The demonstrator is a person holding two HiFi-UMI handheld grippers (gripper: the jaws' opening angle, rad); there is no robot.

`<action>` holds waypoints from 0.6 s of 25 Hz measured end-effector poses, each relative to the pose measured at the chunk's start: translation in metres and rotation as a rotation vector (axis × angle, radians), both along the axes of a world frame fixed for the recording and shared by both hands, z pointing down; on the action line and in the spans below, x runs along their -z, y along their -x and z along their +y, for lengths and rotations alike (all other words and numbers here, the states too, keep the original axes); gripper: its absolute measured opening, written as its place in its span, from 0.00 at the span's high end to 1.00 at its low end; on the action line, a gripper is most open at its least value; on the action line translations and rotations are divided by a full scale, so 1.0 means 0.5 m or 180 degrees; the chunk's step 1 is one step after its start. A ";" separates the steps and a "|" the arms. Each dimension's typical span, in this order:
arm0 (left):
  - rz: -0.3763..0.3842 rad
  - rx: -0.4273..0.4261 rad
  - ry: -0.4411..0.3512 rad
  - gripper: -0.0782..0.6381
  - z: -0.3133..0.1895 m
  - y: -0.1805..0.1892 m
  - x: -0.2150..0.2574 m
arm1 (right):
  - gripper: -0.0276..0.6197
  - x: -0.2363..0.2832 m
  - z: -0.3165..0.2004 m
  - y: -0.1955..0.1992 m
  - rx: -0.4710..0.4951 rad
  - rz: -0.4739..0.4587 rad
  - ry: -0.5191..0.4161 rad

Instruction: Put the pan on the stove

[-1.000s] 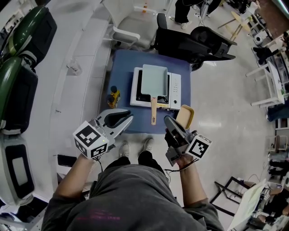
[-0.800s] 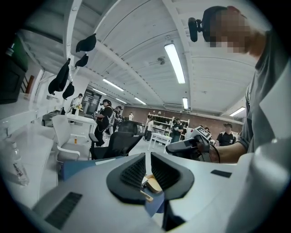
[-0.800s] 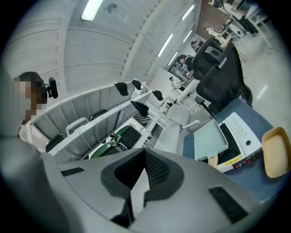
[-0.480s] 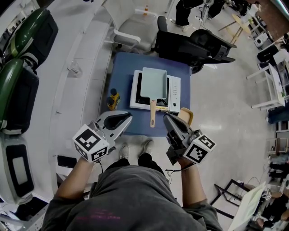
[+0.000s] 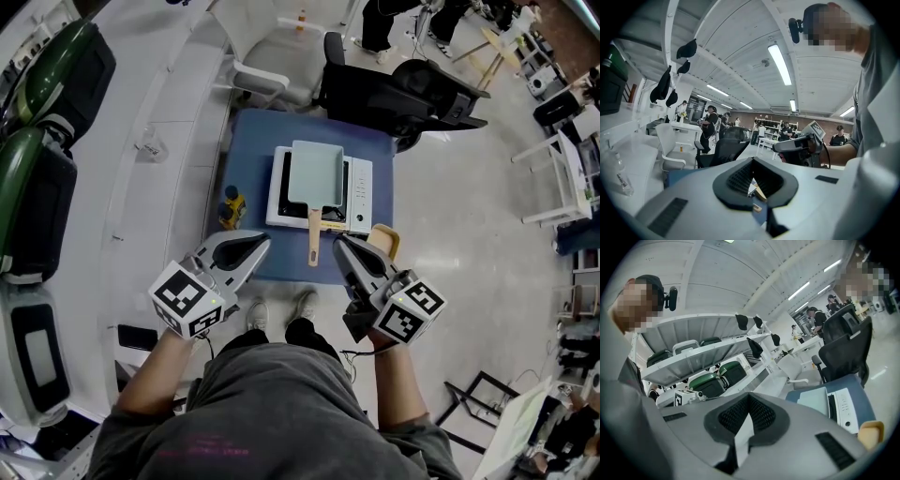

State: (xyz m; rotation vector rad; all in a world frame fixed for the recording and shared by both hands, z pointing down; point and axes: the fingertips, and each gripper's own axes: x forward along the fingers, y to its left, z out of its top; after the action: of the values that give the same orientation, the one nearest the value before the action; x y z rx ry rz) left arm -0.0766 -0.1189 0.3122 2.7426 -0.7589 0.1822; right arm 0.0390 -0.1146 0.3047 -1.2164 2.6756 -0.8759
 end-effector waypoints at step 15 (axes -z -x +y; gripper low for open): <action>-0.0059 0.0061 0.0039 0.89 -0.025 -0.030 -0.016 | 0.95 -0.031 -0.020 -0.021 0.0081 0.0022 0.0100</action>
State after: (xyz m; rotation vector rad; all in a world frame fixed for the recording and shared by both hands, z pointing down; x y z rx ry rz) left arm -0.0616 -0.1312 0.3201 2.7249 -0.7863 0.2079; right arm 0.0495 -0.1243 0.3204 -1.1964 2.6987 -0.9221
